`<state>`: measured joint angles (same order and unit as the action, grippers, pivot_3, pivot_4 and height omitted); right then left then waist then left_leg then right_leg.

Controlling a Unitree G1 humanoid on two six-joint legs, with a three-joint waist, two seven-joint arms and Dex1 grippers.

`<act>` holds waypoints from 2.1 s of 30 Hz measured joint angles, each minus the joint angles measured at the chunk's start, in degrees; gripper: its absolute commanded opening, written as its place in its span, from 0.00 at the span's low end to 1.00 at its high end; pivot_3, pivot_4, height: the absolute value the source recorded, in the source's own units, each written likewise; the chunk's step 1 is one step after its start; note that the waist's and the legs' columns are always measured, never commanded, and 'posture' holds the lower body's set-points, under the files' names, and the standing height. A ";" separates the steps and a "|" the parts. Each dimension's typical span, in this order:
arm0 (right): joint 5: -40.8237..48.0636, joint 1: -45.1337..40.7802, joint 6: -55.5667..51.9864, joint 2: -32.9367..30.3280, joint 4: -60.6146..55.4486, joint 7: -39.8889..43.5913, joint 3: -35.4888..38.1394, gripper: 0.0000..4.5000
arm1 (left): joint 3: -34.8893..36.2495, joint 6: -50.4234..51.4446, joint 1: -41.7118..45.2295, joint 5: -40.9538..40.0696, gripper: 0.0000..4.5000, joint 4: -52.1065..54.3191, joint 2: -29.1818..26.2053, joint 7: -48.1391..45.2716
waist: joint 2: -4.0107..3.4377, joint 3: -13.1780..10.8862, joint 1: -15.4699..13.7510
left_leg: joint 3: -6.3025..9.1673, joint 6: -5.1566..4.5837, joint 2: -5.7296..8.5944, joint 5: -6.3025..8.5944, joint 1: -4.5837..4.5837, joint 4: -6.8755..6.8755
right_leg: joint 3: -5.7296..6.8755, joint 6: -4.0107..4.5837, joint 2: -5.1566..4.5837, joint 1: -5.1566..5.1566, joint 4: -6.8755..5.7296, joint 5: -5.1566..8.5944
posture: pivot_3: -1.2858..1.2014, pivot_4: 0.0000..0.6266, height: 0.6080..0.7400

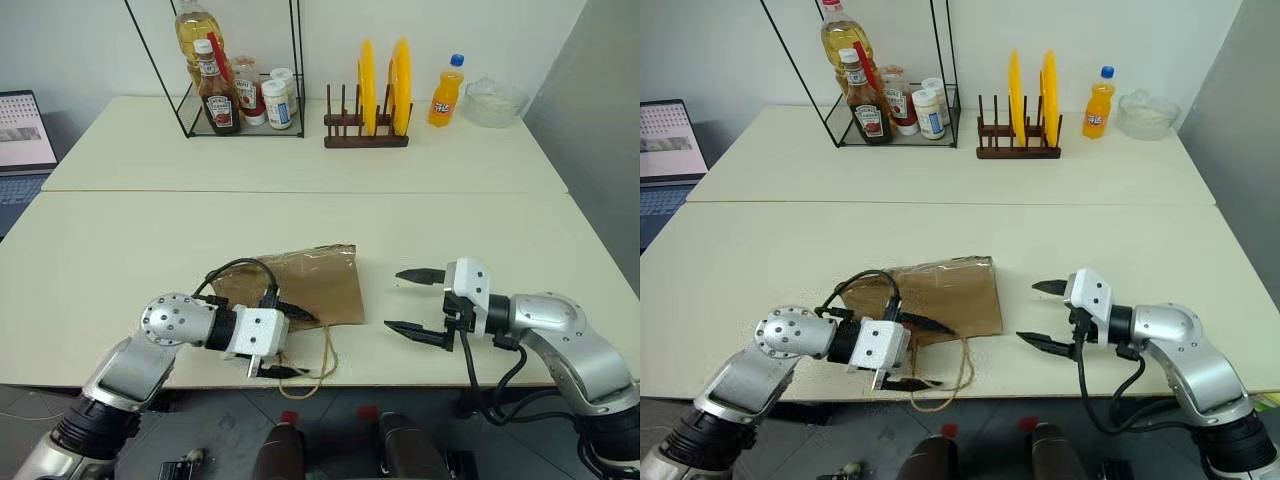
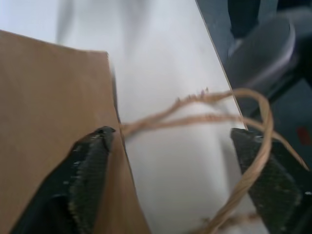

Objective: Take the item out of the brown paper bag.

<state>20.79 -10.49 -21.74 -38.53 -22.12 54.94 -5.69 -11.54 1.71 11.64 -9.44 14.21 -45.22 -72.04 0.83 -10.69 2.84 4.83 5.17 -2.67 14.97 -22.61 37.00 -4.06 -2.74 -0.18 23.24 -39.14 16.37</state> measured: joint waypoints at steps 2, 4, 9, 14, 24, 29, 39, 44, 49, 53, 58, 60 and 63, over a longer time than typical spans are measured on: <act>-0.70 0.02 0.35 -0.50 0.02 0.19 -0.12 1.00 | 0.34 3.66 0.11 -2.18 0.60 1.16 0.26 0.56 | 0.00 0.00 0.01 | 0.00 0.00 0.00 0.00 0.00 0.00 | 0.00 0.00 0.00 0.00 0.00 0.00 | 0.52 0.24 1.00; -2.12 0.03 2.83 -1.45 0.45 1.17 -0.51 1.00 | 1.19 7.91 0.36 -4.73 0.43 1.92 0.53 1.69 | 0.01 0.00 0.00 | 0.00 0.00 0.00 0.00 0.01 0.00 | 0.00 0.00 0.00 -0.01 0.00 0.00 | 0.52 0.24 1.00; -6.33 0.01 12.72 -2.09 5.70 5.10 -3.10 1.00 | 4.56 16.62 1.26 -9.81 0.07 2.14 1.59 5.19 | 0.01 0.00 0.06 | -0.01 0.00 0.00 0.00 0.06 0.00 | 0.00 0.00 0.00 -0.04 0.00 0.00 | 0.52 0.24 1.00; -11.70 -1.83 30.33 -1.75 14.48 9.18 -6.35 1.00 | 8.21 25.51 3.44 -15.07 0.00 2.11 4.00 10.64 | 0.01 0.01 0.09 | 0.00 0.00 0.00 0.00 0.08 0.01 | 0.01 0.00 -0.01 -0.06 -0.02 0.00 | 0.52 0.24 1.00; -24.49 -8.85 79.82 4.70 36.63 6.66 -12.11 1.00 | 11.94 35.34 5.82 -19.81 0.00 2.29 5.74 18.47 | 0.03 0.01 0.41 | -0.05 0.03 0.00 -0.02 0.24 0.01 | -0.05 0.01 -0.02 -0.09 -0.21 -0.01 | 0.52 0.24 1.00; -37.21 -15.13 93.79 10.51 47.27 -2.38 -12.37 1.00 | 12.05 36.17 5.80 -20.35 0.00 2.89 5.97 19.26 | 0.04 0.02 0.39 | -0.06 0.05 0.00 -0.03 0.31 0.02 | -0.06 0.03 -0.03 -0.09 -0.33 0.00 | 0.52 0.24 1.00; -80.07 -25.58 94.76 14.78 51.09 -45.09 -16.39 1.00 | 12.15 38.04 6.74 -22.14 0.00 3.46 6.20 20.87 | 0.33 0.21 1.00 | -0.16 0.27 0.00 -0.20 0.95 -0.05 | -0.26 0.15 0.06 -0.25 -0.85 0.06 | 0.52 0.24 1.00; -89.78 -29.21 86.67 15.44 51.75 -60.21 -24.17 1.00 | 12.33 38.26 6.84 -22.54 0.00 3.57 6.16 21.22 | 0.50 0.30 1.80 | -0.13 0.22 0.01 -0.20 1.84 -0.20 | -0.27 0.42 0.07 -1.17 -0.80 0.24 | 0.52 0.24 1.00; -92.76 -32.02 81.30 16.31 54.54 -67.70 -30.28 0.79 | 12.41 38.35 7.01 -23.44 0.00 3.58 6.16 21.28 | 0.81 0.49 2.31 | 0.02 0.21 -0.05 -0.20 1.89 -0.29 | -0.21 0.53 0.17 -1.16 -0.84 0.30 | 0.52 0.24 1.00; -92.48 -33.55 80.03 16.26 56.23 -70.45 -33.20 0.45 | 12.42 38.60 7.01 -23.55 0.00 3.58 6.01 21.29 | 0.96 0.58 2.21 | 0.03 0.21 -0.04 -0.20 1.85 -0.30 | -0.19 0.54 0.15 -1.16 -0.80 0.30 | 0.52 0.24 1.00; -91.52 -34.52 79.67 15.45 56.19 -72.99 -34.94 0.05 | 12.42 38.84 7.01 -23.55 0.00 3.58 6.01 21.28 | 1.01 0.61 2.24 | 0.05 0.20 -0.04 -0.20 1.86 -0.34 | -0.17 0.55 0.15 -1.16 -0.80 0.32 | 0.52 0.24 1.00; -90.77 -34.93 79.74 15.20 56.00 -73.36 -35.00 0.01 | 12.42 38.85 7.01 -23.55 0.00 3.58 6.01 21.27 | 1.03 0.62 2.25 | 0.07 0.20 -0.04 -0.20 1.88 -0.35 | -0.17 0.55 0.16 -1.16 -0.80 0.32 | 0.52 0.24 1.00; -89.12 -34.92 79.75 14.60 56.25 -72.68 -35.69 0.01 | 12.42 38.86 7.05 -23.53 0.00 3.61 6.01 21.29 | 1.03 0.62 2.11 | 0.07 0.21 -0.03 -0.20 1.84 -0.35 | -0.16 0.55 0.13 -1.16 -0.77 0.32 | 0.52 0.24 1.00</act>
<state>-68.33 -45.41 58.00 -23.93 34.13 -17.74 -41.38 0.87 40.57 18.68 -32.97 17.82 -39.21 -50.75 1.86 -10.07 4.95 4.90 5.38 -2.70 14.77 -20.77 36.66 -4.21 -2.19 -0.04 22.08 -39.91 16.70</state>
